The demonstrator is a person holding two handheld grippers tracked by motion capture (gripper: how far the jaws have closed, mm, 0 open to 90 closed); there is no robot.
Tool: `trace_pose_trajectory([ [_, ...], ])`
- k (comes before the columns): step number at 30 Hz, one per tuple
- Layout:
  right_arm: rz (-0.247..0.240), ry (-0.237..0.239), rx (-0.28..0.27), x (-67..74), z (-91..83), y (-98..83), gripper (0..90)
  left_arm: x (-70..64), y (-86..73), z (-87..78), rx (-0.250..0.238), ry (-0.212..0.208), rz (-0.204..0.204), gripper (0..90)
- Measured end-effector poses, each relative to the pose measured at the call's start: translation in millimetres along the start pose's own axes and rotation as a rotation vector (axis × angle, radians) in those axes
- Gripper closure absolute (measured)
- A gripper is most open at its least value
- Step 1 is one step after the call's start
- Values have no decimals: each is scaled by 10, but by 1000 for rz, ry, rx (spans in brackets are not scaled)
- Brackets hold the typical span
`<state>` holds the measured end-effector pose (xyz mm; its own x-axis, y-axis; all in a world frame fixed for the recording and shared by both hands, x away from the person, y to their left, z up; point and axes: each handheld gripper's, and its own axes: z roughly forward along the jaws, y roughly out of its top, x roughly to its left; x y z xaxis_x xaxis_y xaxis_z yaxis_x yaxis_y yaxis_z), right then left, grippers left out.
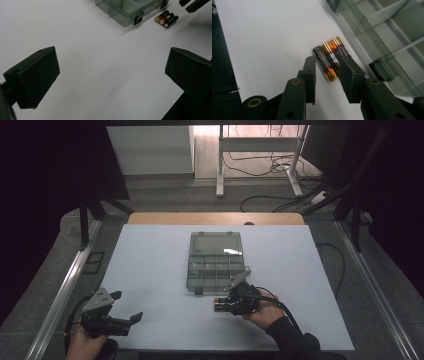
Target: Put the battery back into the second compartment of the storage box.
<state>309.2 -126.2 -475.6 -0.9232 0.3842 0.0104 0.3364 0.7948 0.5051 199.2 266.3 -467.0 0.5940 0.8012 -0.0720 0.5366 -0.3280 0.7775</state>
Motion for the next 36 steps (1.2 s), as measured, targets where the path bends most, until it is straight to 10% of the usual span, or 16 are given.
trace_pose_trajectory([
  [36,-146,28,123,107,357,82,766,-15,4,9,8,5,13,0],
])
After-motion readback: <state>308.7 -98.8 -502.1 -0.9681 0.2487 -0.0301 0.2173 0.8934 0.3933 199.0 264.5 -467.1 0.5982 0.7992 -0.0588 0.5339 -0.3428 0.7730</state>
